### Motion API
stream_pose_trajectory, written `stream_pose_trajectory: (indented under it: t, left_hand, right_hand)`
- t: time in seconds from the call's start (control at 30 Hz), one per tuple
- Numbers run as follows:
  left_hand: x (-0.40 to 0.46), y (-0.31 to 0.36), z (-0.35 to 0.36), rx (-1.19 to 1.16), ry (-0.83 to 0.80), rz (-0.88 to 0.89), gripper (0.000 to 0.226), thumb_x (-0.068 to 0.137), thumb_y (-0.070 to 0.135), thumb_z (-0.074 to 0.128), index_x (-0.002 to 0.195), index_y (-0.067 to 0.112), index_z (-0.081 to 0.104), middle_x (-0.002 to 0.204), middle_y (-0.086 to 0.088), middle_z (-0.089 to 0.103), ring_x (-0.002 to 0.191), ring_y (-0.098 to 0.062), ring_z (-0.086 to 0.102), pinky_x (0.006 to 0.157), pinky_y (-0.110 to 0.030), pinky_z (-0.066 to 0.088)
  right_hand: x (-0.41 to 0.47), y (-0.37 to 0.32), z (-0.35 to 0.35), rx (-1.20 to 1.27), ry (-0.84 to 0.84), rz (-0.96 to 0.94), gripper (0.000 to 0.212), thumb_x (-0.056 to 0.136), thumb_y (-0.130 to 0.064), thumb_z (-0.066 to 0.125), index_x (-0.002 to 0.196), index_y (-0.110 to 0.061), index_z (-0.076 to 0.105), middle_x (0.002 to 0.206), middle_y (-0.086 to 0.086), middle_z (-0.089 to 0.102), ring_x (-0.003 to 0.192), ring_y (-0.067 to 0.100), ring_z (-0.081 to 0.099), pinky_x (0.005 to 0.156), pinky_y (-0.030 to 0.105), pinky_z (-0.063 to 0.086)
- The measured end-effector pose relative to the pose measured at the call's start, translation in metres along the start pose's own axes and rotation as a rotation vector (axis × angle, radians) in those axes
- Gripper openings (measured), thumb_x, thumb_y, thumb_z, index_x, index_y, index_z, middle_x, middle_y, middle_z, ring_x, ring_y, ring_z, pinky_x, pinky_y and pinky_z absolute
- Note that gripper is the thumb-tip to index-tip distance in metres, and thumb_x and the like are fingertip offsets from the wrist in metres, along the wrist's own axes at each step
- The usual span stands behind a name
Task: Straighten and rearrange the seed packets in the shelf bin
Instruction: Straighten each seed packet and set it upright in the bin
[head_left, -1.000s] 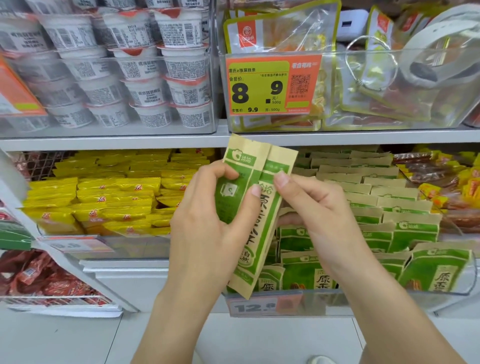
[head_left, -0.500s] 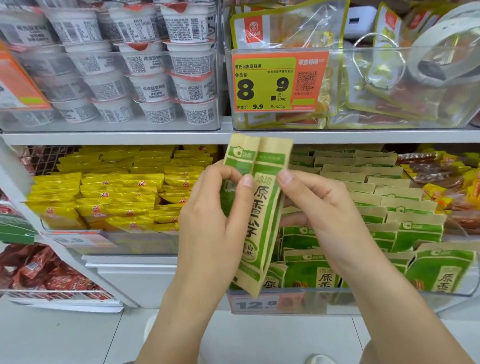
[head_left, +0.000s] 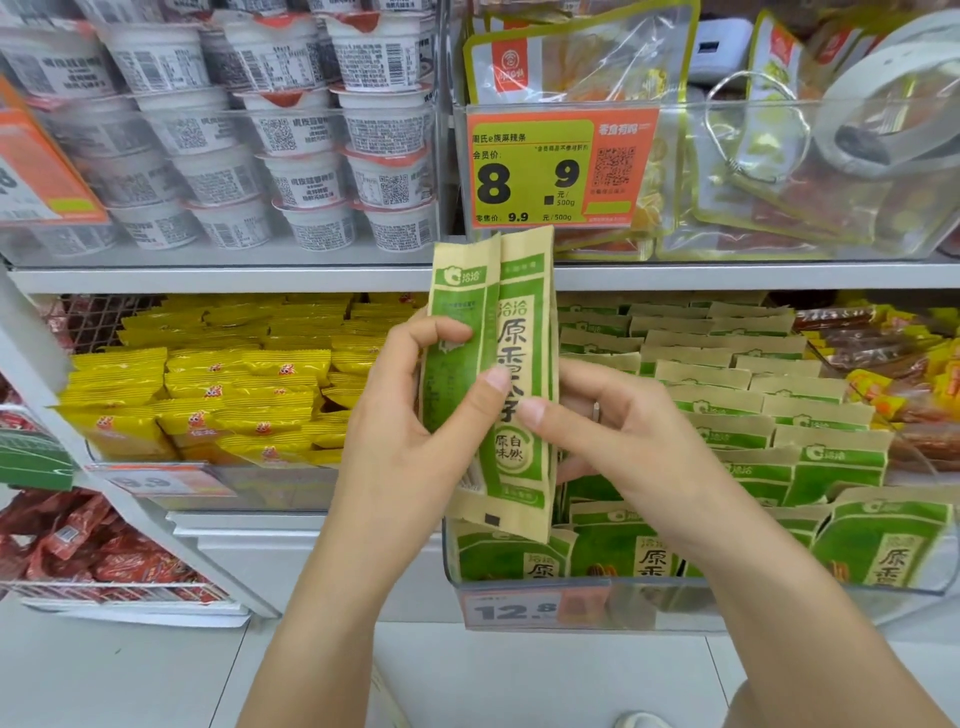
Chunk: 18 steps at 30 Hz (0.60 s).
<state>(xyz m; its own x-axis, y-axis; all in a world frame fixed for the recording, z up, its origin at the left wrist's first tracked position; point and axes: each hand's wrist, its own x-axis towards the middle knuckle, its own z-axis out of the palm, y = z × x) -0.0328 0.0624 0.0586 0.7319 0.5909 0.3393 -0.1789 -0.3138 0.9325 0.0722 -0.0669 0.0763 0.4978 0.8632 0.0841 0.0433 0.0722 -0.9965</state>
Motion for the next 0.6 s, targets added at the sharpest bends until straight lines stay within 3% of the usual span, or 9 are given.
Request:
stream_pose_trajectory:
  t: [0.07, 0.13, 0.17, 0.23, 0.33, 0.4, 0.47, 0.53, 0.6]
  left_hand:
    - [-0.002, 0.001, -0.002, 0.112, -0.112, 0.011, 0.058, 0.075, 0.053, 0.066, 0.129, 0.045, 0.050, 0.147, 0.013, 0.046, 0.139, -0.006, 0.040, 0.106, -0.039, 0.045]
    - [-0.004, 0.003, -0.002, 0.263, -0.204, 0.016, 0.082, 0.069, 0.061, 0.065, 0.143, 0.052, 0.034, 0.157, 0.023, 0.025, 0.143, 0.010, 0.018, 0.112, -0.015, 0.030]
    - [-0.005, 0.004, 0.000, 0.316, -0.222, 0.017, 0.090, 0.066, 0.063, 0.066, 0.147, 0.053, 0.026, 0.156, 0.029, 0.019, 0.139, 0.019, 0.015, 0.106, -0.002, 0.025]
    - [-0.009, 0.007, 0.005, 0.374, -0.215, 0.018, 0.098, 0.064, 0.065, 0.066, 0.149, 0.055, 0.018, 0.147, 0.040, 0.018, 0.127, 0.031, 0.018, 0.090, 0.011, 0.022]
    - [-0.010, 0.010, 0.006, 0.403, -0.186, 0.026, 0.096, 0.059, 0.074, 0.058, 0.144, 0.063, 0.015, 0.137, 0.041, 0.026, 0.120, 0.030, 0.027, 0.086, 0.007, 0.030]
    - [-0.007, 0.008, 0.002, 0.308, -0.210, 0.011, 0.091, 0.060, 0.066, 0.062, 0.142, 0.064, 0.021, 0.140, 0.036, 0.032, 0.129, 0.017, 0.035, 0.101, -0.014, 0.041]
    - [-0.005, 0.007, -0.002, 0.113, -0.284, -0.034, 0.086, 0.064, 0.052, 0.070, 0.140, 0.062, 0.031, 0.147, 0.028, 0.035, 0.136, -0.003, 0.042, 0.104, -0.035, 0.047]
    - [-0.004, 0.008, -0.004, -0.067, -0.393, -0.076, 0.085, 0.069, 0.042, 0.072, 0.144, 0.053, 0.035, 0.150, 0.021, 0.040, 0.133, -0.012, 0.049, 0.095, -0.031, 0.053]
    - [-0.003, 0.006, -0.004, -0.178, -0.466, -0.109, 0.084, 0.073, 0.033, 0.070, 0.148, 0.040, 0.034, 0.143, 0.024, 0.050, 0.125, -0.012, 0.058, 0.086, -0.023, 0.054]
  right_hand:
    - [0.001, -0.001, -0.003, 0.037, 0.053, 0.001, 0.033, 0.082, -0.024, 0.058, 0.114, -0.020, 0.065, 0.095, -0.004, 0.076, 0.081, 0.010, 0.072, 0.060, 0.022, 0.056]
    - [0.001, -0.001, -0.006, 0.060, 0.096, -0.001, 0.034, 0.083, -0.025, 0.057, 0.115, -0.019, 0.065, 0.095, -0.001, 0.076, 0.079, 0.010, 0.072, 0.059, 0.020, 0.054]
    - [0.001, -0.001, -0.007, 0.059, 0.106, -0.006, 0.033, 0.084, -0.024, 0.056, 0.116, -0.018, 0.065, 0.095, -0.001, 0.076, 0.079, 0.010, 0.072, 0.059, 0.020, 0.054]
    - [0.001, -0.002, -0.007, 0.059, 0.107, -0.022, 0.032, 0.086, -0.023, 0.055, 0.116, -0.018, 0.065, 0.094, -0.001, 0.076, 0.078, 0.009, 0.072, 0.059, 0.018, 0.054]
    - [-0.001, -0.003, -0.006, 0.049, 0.099, -0.056, 0.034, 0.084, -0.029, 0.052, 0.114, -0.019, 0.066, 0.094, -0.002, 0.076, 0.077, 0.010, 0.072, 0.060, 0.018, 0.054]
    - [-0.001, -0.003, -0.007, 0.036, 0.108, -0.084, 0.032, 0.083, -0.029, 0.053, 0.112, -0.022, 0.067, 0.095, -0.004, 0.076, 0.080, 0.010, 0.072, 0.062, 0.018, 0.055]
    - [-0.001, -0.001, -0.009, 0.005, 0.120, -0.102, 0.032, 0.084, -0.030, 0.060, 0.115, -0.026, 0.066, 0.103, -0.007, 0.074, 0.093, 0.010, 0.071, 0.070, 0.021, 0.057]
    - [0.001, 0.002, -0.011, -0.023, 0.118, -0.089, 0.041, 0.084, -0.039, 0.070, 0.123, -0.030, 0.062, 0.112, -0.010, 0.071, 0.105, 0.008, 0.067, 0.079, 0.024, 0.057]
    - [0.002, 0.004, -0.012, -0.032, 0.102, -0.064, 0.058, 0.076, -0.048, 0.067, 0.130, -0.034, 0.056, 0.117, -0.011, 0.068, 0.111, 0.009, 0.064, 0.082, 0.025, 0.056]
